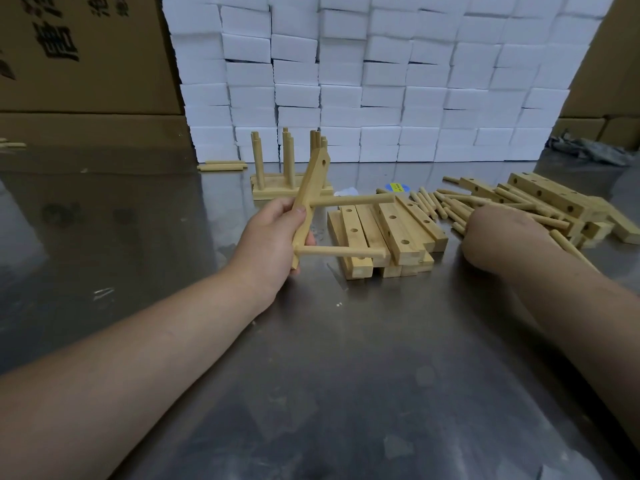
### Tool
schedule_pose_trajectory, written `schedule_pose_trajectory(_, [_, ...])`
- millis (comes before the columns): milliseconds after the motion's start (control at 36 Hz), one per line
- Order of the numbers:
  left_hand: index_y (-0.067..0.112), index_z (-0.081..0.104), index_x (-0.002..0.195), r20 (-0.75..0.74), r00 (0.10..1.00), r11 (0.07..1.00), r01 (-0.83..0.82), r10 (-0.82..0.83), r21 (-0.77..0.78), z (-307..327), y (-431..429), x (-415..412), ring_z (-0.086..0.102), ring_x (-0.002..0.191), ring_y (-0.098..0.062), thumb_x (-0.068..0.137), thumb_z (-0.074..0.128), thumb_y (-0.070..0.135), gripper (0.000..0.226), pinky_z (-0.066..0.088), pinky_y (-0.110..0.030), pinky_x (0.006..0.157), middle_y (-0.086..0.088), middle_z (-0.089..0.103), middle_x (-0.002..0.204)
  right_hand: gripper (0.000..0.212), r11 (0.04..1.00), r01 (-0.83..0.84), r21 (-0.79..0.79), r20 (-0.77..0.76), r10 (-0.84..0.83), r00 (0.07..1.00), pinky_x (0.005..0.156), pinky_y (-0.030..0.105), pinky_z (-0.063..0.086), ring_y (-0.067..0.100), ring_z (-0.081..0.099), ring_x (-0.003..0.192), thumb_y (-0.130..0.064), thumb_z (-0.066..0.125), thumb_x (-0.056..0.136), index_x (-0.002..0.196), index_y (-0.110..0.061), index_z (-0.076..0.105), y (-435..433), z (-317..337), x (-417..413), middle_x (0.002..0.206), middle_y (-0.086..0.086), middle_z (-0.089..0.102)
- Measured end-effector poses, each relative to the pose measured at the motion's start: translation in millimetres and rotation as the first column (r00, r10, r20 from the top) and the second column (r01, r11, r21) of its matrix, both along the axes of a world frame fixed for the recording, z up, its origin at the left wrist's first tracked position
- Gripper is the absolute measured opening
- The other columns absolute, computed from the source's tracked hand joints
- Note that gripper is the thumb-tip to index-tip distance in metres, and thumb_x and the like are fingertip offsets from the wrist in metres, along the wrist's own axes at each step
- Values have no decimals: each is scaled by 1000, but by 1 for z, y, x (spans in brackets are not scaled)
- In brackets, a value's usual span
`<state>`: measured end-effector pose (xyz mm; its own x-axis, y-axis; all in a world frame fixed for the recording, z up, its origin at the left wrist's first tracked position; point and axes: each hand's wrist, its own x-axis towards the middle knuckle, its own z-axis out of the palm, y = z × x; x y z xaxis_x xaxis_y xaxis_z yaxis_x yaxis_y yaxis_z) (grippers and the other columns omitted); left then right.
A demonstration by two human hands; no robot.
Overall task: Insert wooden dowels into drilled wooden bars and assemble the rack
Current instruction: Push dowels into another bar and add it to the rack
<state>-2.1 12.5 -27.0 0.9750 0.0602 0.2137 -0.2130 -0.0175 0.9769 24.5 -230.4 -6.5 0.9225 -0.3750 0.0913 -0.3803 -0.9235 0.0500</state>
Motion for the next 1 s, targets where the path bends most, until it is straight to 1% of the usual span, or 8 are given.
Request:
schedule_pose_trajectory(139, [27,60,105,8,1000,1000,29,-29,7,-1,2,1,51,51,-6,98,41,25,20,38,-21,39,4,57,56,23,998,-28,-57,-30,26,999,48,26,33,17,48,60,-11,50,87,66,-13,42,0,0,-2,70,5,51])
schedule_pose_trajectory(250, [33,60,106,43,995,996,91,-92,12,-2,4,1,50,47,-4,99,40,24,23,38,-21,39,5,56,52,19,998,-34,-45,10,35,999,50,28,36,18,49,60,-11,51,87,68,-11,46,4,1,-3,70,7,52])
schedule_pose_trajectory(361, [37,61,103,61,989,991,134,-133,-9,-3,4,2,50,46,-4,98,40,22,26,37,-20,39,4,55,51,12,982,-142,126,471,66,880,53,32,35,24,48,66,-8,48,90,99,-5,55,9,9,-3,91,12,48])
schedule_pose_trajectory(444, [30,64,91,81,986,989,149,-148,-6,-4,4,1,49,46,-5,98,40,19,27,37,-18,39,4,55,50,17,926,-343,159,657,160,736,46,27,24,15,39,57,-16,40,96,105,-10,54,20,15,-9,98,5,37])
schedule_pose_trajectory(611, [28,64,97,89,975,979,203,-205,28,-4,4,1,50,49,-5,98,40,16,27,38,-20,39,3,56,52,25,705,-681,199,728,358,584,50,23,32,2,47,57,-28,46,93,110,-28,64,29,16,-32,73,-13,57])
schedule_pose_trajectory(750, [33,48,131,76,963,963,251,-259,102,-3,4,0,51,58,-7,98,40,18,37,38,-23,43,2,59,58,19,630,-715,301,747,311,588,58,34,46,15,53,58,-31,55,89,100,-30,70,32,15,-37,69,2,64])
schedule_pose_trajectory(889, [48,50,115,80,953,948,278,-292,153,-3,4,-2,51,54,-4,97,43,21,33,40,-23,43,3,59,58,19,591,-738,327,746,318,585,52,23,36,4,43,50,-27,52,92,101,-26,69,34,13,-35,63,1,59])
schedule_pose_trajectory(1000, [48,52,112,81,953,949,279,-293,150,-2,4,-2,50,53,-3,97,43,20,33,40,-21,42,4,58,56,19,588,-749,305,749,339,570,52,25,37,10,44,51,-26,51,92,101,-26,68,35,13,-37,64,7,59])
